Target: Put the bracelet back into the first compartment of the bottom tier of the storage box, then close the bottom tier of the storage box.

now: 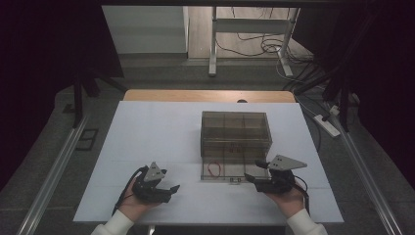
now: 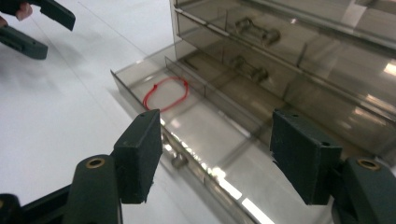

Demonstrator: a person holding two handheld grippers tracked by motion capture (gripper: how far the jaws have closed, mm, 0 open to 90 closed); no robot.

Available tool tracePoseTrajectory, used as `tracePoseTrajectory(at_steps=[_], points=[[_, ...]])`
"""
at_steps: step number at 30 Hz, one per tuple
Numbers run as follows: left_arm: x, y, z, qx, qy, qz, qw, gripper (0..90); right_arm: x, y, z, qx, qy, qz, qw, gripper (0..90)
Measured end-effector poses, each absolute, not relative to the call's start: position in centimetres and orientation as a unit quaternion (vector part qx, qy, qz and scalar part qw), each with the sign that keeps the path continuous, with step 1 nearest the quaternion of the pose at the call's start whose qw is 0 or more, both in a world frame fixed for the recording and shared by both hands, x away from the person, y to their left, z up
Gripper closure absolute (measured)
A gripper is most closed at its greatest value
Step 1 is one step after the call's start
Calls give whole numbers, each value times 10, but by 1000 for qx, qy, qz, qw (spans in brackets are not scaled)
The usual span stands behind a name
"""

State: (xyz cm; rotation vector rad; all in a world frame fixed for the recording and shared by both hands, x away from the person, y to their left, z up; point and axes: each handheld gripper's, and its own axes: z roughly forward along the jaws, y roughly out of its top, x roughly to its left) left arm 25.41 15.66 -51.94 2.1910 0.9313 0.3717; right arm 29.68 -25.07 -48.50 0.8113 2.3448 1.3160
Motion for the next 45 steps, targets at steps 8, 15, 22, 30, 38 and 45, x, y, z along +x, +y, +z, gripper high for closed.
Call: tracePoseTrajectory(at_steps=[8, 15, 22, 30, 38, 45], points=[[254, 156, -519, 848, 363, 145, 357, 254, 287, -271, -490, 299, 820, 457, 173, 337], [254, 156, -519, 848, 364, 145, 357, 254, 285, -272, -491, 297, 819, 457, 178, 337], [254, 157, -519, 848, 363, 146, 357, 254, 283, -266, -492, 287, 827, 451, 175, 337], [254, 156, -520, 848, 363, 146, 357, 254, 282, -262, -496, 289, 834, 437, 174, 408], [255, 156, -520, 849, 363, 145, 356, 254, 283, -253, -501, 261, 859, 410, 160, 860], [255, 155, -520, 850, 362, 145, 355, 254, 290, -244, -508, 258, 870, 389, 161, 891]])
